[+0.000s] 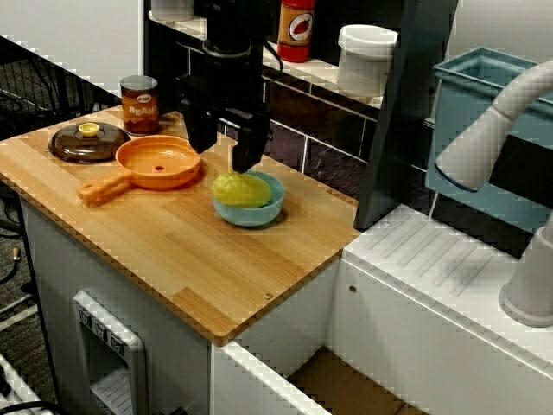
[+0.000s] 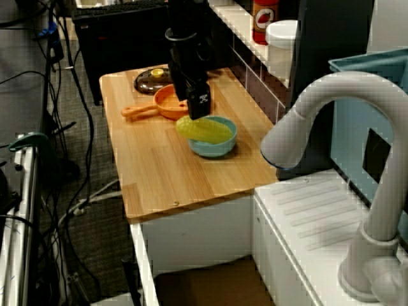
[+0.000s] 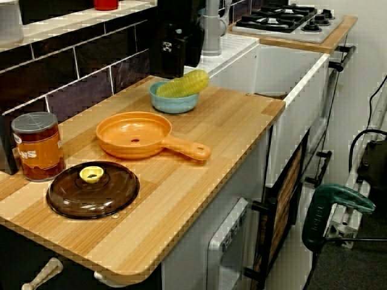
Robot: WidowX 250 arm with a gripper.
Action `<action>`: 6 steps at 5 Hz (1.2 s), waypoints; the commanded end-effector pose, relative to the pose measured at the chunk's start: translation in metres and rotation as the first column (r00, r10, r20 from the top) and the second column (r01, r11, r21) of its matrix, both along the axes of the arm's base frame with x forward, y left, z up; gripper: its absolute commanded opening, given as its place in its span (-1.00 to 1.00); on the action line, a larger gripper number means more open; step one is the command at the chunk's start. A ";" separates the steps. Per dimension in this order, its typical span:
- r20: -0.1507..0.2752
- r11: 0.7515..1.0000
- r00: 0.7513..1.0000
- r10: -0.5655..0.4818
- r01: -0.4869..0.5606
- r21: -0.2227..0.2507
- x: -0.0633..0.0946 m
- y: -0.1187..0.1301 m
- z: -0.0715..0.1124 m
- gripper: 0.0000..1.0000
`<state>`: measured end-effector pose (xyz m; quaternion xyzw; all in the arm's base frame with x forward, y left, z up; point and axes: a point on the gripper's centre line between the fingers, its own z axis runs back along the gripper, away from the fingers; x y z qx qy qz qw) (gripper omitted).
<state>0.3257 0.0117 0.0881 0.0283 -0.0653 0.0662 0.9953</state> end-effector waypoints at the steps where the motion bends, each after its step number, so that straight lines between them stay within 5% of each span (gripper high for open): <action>1: 0.065 1.000 0.998 0.000 0.001 -0.013 -0.006 -0.010 0.014 1.00; 3: 0.073 0.999 0.997 0.025 -0.022 -0.031 -0.002 -0.015 0.008 1.00; 6: 0.060 0.999 0.998 0.027 -0.028 0.019 0.001 -0.009 -0.019 1.00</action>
